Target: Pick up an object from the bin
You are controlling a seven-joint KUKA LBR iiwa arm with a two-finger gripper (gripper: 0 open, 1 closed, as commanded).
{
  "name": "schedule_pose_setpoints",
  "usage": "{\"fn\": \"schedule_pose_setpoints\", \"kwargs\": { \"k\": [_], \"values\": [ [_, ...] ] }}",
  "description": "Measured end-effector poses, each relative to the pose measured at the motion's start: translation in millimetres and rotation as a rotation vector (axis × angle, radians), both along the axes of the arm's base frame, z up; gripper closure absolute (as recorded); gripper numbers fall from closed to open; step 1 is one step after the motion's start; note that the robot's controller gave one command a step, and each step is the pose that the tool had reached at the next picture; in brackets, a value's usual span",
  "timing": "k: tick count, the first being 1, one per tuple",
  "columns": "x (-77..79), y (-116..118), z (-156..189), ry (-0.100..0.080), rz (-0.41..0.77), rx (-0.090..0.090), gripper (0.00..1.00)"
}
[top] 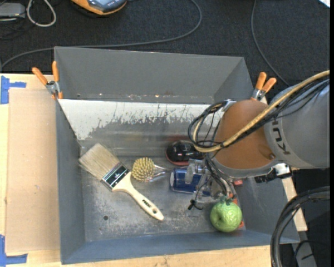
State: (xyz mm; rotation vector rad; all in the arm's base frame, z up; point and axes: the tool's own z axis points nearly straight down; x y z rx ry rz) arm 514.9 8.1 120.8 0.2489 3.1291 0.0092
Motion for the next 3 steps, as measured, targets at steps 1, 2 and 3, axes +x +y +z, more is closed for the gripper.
{"fn": "schedule_pose_setpoints", "kwargs": {
  "k": [1,2,3],
  "values": [
    [0.2,-0.1,0.0,-0.001,0.0,0.0,1.0],
    [0.2,-0.1,0.0,-0.001,-0.001,0.0,1.0],
    [0.2,-0.1,0.0,-0.001,-0.001,0.0,1.0]
  ]
}}
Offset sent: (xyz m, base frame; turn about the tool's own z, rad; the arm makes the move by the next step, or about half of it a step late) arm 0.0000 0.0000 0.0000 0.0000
